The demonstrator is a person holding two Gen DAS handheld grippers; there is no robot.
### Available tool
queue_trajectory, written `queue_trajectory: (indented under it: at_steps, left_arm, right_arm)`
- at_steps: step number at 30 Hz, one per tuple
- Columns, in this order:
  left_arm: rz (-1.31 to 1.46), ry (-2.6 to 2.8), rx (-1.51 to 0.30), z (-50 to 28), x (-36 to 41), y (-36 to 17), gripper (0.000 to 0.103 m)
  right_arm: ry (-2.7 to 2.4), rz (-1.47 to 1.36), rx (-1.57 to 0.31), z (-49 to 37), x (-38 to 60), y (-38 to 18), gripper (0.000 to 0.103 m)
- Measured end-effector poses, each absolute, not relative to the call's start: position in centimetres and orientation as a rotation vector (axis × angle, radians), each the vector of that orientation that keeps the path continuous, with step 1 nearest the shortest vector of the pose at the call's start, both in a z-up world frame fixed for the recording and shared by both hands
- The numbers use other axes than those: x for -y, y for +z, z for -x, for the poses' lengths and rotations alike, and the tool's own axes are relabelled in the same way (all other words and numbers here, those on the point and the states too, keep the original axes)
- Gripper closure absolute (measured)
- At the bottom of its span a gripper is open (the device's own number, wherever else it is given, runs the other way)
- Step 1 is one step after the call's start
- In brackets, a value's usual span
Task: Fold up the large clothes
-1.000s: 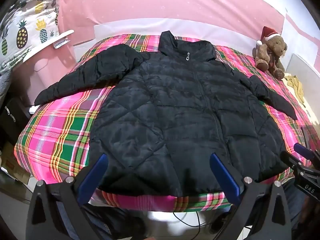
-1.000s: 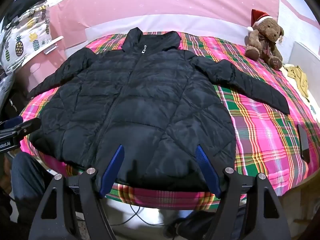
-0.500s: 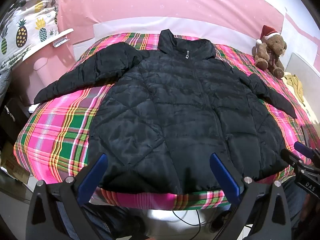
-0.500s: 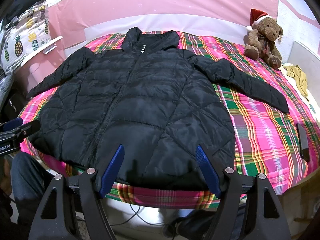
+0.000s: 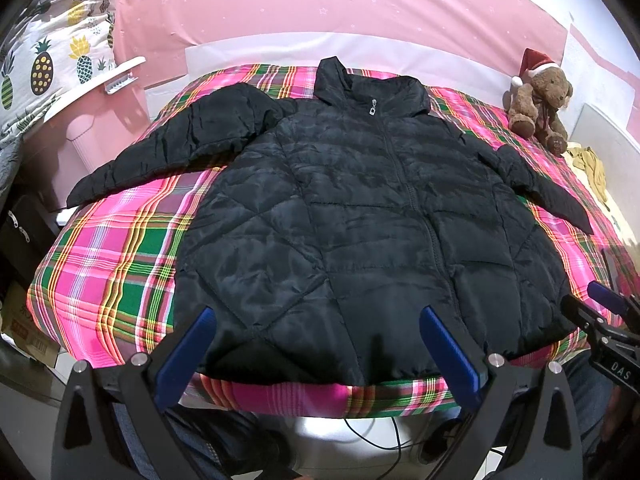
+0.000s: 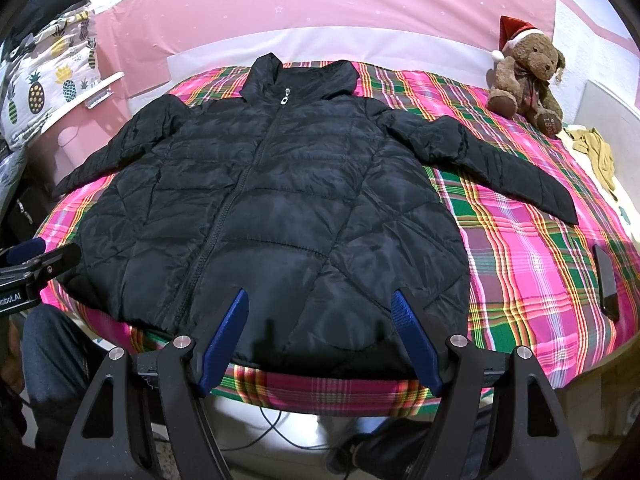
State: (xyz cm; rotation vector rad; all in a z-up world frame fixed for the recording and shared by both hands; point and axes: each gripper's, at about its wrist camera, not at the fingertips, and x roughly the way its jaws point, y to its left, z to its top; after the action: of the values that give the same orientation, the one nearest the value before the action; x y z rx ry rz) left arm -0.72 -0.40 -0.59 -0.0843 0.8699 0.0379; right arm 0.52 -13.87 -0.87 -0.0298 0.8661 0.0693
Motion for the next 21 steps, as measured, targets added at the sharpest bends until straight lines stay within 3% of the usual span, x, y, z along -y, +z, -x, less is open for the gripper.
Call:
queue_trajectory:
  at_steps: [21]
  left_arm:
    - [0.082,0.030,-0.881,0.76,0.69,-0.70,0.000]
  right_arm:
    - [0.068,0.029,-0.868,-0.48,13.87,-0.89,0.029]
